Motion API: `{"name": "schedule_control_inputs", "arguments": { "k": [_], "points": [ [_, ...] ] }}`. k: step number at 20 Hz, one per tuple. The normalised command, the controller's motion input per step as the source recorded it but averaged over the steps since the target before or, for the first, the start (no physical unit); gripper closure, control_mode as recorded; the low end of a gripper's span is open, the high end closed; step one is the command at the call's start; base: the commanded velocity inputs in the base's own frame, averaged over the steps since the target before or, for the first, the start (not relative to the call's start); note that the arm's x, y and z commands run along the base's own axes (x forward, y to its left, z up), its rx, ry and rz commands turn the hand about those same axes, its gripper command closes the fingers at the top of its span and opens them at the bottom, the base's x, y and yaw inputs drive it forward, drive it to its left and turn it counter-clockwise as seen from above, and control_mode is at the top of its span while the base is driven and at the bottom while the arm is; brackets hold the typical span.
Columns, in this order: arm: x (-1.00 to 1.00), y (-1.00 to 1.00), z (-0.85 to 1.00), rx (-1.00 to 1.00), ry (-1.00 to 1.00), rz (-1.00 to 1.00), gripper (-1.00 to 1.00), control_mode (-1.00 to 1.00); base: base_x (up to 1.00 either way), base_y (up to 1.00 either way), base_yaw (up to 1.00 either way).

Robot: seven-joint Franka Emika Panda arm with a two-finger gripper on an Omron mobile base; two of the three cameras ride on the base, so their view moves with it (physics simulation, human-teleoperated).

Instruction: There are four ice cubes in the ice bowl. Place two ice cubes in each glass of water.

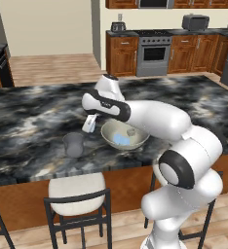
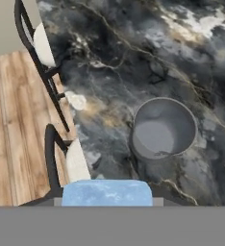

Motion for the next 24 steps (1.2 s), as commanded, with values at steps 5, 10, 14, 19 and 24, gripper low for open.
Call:
{"name": "schedule_control_inputs", "arguments": {
  "k": [5,10,14,19,24],
  "points": [
    [0.24,0.15,-0.32,0.0,0.08,0.01,1.0,-1.0,0.0,0.0,0.0],
    [0.21,0.18,-0.34,0.0,0.05,0.03,1.0,-1.0,0.0,0.0,0.0],
    [0.25,0.18,-0.21,0.0,0.01,0.01,1.0,-1.0,0.0,0.0,0.0],
    [0.31,0.15,-0.18,0.0,0.02,0.01,1.0,-1.0,0.0,0.0,0.0],
    [0.37,0.17,-0.2,0.0,0.05,0.0,1.0,-1.0,0.0,0.0,0.0]
  ]
}}
